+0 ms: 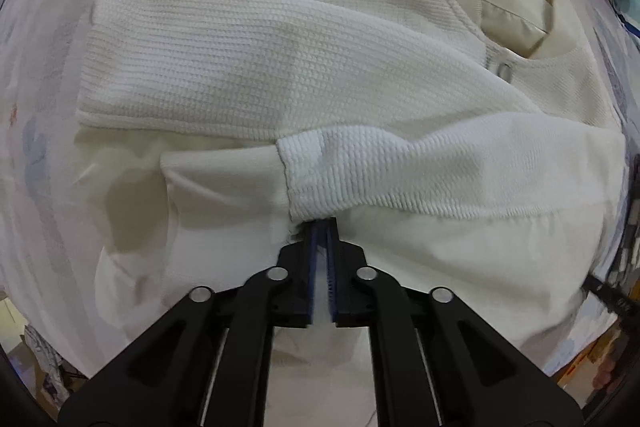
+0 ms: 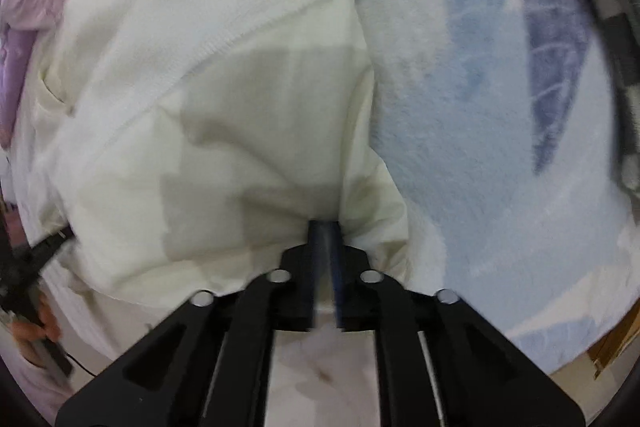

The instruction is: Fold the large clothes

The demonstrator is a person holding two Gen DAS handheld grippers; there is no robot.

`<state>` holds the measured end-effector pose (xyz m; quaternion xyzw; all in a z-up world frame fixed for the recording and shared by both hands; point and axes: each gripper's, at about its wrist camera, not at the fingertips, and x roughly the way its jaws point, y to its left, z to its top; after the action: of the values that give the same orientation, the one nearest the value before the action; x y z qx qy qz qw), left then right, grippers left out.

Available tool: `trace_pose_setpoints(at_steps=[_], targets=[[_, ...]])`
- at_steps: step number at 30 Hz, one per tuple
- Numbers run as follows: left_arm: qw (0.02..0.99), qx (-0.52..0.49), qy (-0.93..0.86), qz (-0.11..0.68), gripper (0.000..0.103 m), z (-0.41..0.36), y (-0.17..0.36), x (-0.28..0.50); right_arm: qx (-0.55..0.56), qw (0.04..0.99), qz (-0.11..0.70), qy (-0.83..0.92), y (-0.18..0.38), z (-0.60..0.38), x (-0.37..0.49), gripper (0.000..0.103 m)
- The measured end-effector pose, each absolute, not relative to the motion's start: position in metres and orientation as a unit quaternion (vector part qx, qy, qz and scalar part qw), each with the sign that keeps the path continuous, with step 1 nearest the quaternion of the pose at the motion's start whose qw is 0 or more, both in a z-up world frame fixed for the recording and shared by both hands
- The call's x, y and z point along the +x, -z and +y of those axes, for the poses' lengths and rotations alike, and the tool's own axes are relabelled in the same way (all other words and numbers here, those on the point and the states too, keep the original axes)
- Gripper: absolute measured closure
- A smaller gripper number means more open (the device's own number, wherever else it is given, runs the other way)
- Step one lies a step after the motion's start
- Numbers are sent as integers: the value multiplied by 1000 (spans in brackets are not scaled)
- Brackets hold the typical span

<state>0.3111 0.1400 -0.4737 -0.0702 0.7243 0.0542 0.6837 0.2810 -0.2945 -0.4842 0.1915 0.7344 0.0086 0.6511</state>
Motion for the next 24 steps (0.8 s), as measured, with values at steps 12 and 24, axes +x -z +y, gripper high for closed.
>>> trace_pose_setpoints(at_steps=[12,24], targets=[[705,-55,-59,705,42,154,405,276,157,701,694,-46,390,-271,282,25],[723,-57,-82,683,31,213,345,290,114,728,673,-66,360,-260,329,22]])
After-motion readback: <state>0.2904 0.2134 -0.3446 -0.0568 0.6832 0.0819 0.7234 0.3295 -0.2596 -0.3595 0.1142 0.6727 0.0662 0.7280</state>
